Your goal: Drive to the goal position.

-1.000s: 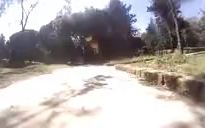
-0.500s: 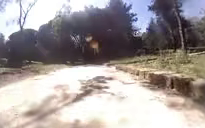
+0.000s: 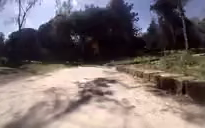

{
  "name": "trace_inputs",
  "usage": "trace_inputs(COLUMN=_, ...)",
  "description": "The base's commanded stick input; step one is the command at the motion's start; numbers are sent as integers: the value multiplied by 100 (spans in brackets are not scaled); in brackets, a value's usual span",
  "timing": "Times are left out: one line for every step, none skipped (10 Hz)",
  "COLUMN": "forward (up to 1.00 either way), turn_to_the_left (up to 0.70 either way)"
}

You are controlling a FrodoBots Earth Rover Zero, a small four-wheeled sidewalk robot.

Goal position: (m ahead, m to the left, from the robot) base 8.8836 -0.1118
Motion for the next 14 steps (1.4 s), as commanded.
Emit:
trace_inputs(forward=70, turn_to_the_left=0)
trace_inputs(forward=70, turn_to_the_left=0)
trace_inputs(forward=70, turn_to_the_left=0)
trace_inputs(forward=70, turn_to_the_left=0)
trace_inputs(forward=70, turn_to_the_left=0)
trace_inputs(forward=70, turn_to_the_left=0)
trace_inputs(forward=70, turn_to_the_left=0)
trace_inputs(forward=70, turn_to_the_left=0)
trace_inputs(forward=70, turn_to_the_left=0)
trace_inputs(forward=70, turn_to_the_left=0)
trace_inputs(forward=70, turn_to_the_left=23)
trace_inputs(forward=70, turn_to_the_left=31)
trace_inputs(forward=70, turn_to_the_left=31)
trace_inputs(forward=70, turn_to_the_left=9)
